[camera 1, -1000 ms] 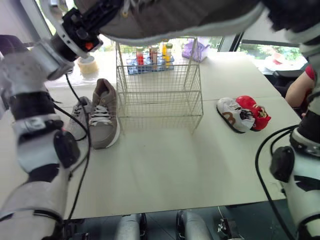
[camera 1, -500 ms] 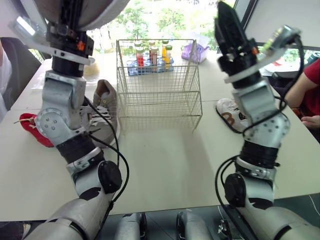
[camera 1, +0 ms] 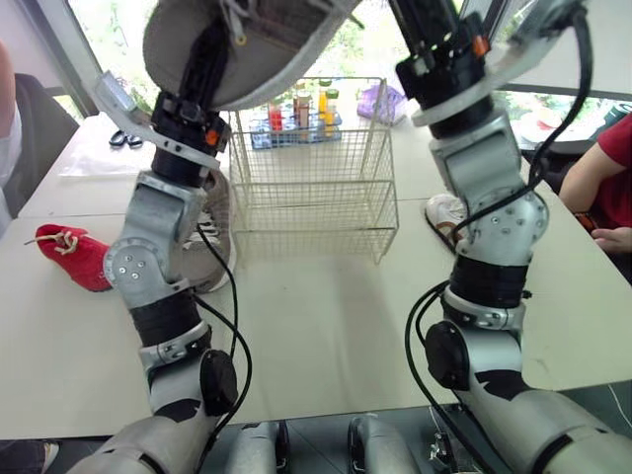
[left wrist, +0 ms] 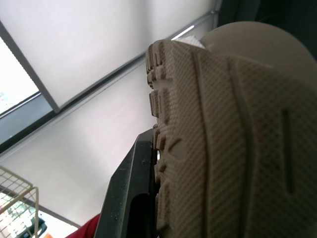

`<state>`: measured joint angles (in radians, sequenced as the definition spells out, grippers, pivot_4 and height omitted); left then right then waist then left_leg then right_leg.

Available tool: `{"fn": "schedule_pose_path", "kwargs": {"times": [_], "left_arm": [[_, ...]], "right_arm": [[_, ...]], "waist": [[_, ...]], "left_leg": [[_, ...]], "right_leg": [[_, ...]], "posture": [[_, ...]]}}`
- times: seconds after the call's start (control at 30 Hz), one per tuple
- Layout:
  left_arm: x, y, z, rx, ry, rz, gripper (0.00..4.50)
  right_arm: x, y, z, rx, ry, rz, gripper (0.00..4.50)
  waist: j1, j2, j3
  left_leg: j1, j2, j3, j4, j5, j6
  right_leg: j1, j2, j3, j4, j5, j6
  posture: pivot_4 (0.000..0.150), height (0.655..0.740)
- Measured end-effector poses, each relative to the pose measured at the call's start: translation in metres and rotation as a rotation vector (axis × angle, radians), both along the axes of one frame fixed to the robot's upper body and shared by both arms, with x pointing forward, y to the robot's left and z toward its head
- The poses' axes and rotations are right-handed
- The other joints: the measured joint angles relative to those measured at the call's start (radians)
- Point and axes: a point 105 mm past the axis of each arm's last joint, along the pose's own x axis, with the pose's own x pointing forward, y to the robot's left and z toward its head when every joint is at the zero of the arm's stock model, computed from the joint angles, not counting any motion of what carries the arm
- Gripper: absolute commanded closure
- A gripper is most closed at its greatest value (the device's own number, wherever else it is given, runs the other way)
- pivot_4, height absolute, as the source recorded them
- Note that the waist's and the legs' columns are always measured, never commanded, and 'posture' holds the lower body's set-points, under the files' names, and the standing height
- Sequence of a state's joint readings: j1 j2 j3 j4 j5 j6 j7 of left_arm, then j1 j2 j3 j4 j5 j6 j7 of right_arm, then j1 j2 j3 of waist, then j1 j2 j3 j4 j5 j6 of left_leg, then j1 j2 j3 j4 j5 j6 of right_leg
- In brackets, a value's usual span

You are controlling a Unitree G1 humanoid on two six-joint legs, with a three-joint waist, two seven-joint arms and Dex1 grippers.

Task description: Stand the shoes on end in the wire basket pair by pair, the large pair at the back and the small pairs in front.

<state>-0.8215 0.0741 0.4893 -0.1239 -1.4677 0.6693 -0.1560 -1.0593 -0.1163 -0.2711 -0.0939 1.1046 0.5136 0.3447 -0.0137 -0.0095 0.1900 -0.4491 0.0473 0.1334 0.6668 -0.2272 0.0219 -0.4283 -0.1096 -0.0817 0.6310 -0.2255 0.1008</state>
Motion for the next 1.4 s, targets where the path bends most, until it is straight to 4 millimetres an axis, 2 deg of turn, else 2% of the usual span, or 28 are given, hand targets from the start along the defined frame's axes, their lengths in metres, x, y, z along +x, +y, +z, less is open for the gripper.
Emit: {"fn": "schedule_pose_path", "kwargs": {"times": [0.27,0.37,0.47,0.53,0.57,0.77,0.87,0.97,1.1,1.3,1.4], "left_arm": [[0.000,-0.001,0.000,0.001,-0.009,0.009,3.77],[0.001,-0.003,-0.005,0.004,-0.001,0.005,3.77],[0.001,-0.003,-0.006,0.009,-0.004,0.005,3.77],[0.000,-0.004,-0.006,0.015,-0.010,0.007,3.77],[0.000,-0.003,-0.006,0.019,-0.012,0.010,3.77],[-0.001,-0.001,-0.009,0.041,-0.011,0.025,3.77],[-0.001,0.000,-0.010,0.073,-0.015,0.040,2.32],[0.000,0.003,-0.019,0.185,0.004,0.100,0.91],[-0.009,0.004,-0.032,0.352,0.012,0.146,0.91],[-0.024,0.010,-0.057,0.553,0.069,0.215,0.91],[-0.030,0.014,-0.062,0.585,0.085,0.242,0.91]], "right_arm": [[-0.001,0.003,0.001,-0.006,0.002,0.005,0.04],[0.001,0.004,0.000,-0.021,0.006,-0.014,0.80],[0.005,0.002,-0.002,-0.037,0.010,-0.042,2.21],[0.005,0.001,-0.002,-0.041,0.009,-0.046,2.78],[0.005,0.001,-0.003,-0.042,0.009,-0.046,2.90],[0.006,0.002,-0.006,-0.059,0.017,-0.039,2.97],[0.005,0.002,-0.006,-0.068,0.010,-0.033,2.97],[0.005,0.001,-0.008,-0.109,-0.003,-0.040,2.97],[0.011,-0.005,-0.003,-0.186,-0.054,-0.049,2.97],[0.022,-0.038,0.042,-0.258,-0.246,-0.155,2.97],[0.031,-0.049,0.052,-0.281,-0.307,-0.208,2.97]], "waist": [[0.003,0.000,0.000],[0.001,0.000,0.000],[0.001,0.000,0.000],[0.001,0.000,0.000],[0.001,0.000,0.000],[0.001,0.000,0.000],[0.001,0.000,0.000],[-0.001,0.000,0.000],[-0.002,0.000,0.000],[-0.001,0.001,0.000],[-0.004,0.001,0.000]], "left_leg": [[0.000,0.000,0.000,0.000,0.000,0.000],[0.000,0.000,0.000,0.000,0.000,0.000],[0.000,0.000,0.000,0.000,0.000,0.000],[0.000,0.000,0.000,0.000,0.000,0.000],[0.000,0.000,0.000,0.000,0.000,0.000],[0.000,0.000,0.000,0.000,0.000,0.000],[0.000,0.000,0.000,0.000,0.000,0.000],[0.000,0.000,0.000,0.000,0.000,0.000],[0.000,0.001,0.000,-0.001,0.000,0.000],[-0.001,0.001,0.000,-0.002,0.000,0.000],[0.000,0.001,0.000,-0.002,-0.001,0.000]], "right_leg": [[0.000,0.000,0.000,0.000,0.000,0.000],[0.000,0.000,0.000,0.000,0.000,0.000],[0.000,0.000,0.000,0.000,0.000,0.000],[0.000,0.000,0.000,0.000,0.000,0.000],[0.000,0.000,0.000,0.000,0.000,0.000],[0.000,0.000,0.000,0.000,0.000,0.000],[0.000,0.000,0.000,-0.001,0.000,0.000],[0.000,0.000,0.000,-0.001,0.000,0.000],[-0.001,0.000,0.000,-0.001,0.000,0.000],[-0.001,-0.001,0.000,-0.002,0.000,0.000],[-0.002,-0.001,0.000,-0.002,0.000,-0.001]], "posture": [[0.150,0.7351],[0.150,0.7351],[0.150,0.7351],[0.150,0.7351],[0.150,0.7351],[0.150,0.7351],[0.150,0.7351],[0.150,0.7351],[0.150,0.7351],[0.150,0.7351],[0.150,0.7351]]}}
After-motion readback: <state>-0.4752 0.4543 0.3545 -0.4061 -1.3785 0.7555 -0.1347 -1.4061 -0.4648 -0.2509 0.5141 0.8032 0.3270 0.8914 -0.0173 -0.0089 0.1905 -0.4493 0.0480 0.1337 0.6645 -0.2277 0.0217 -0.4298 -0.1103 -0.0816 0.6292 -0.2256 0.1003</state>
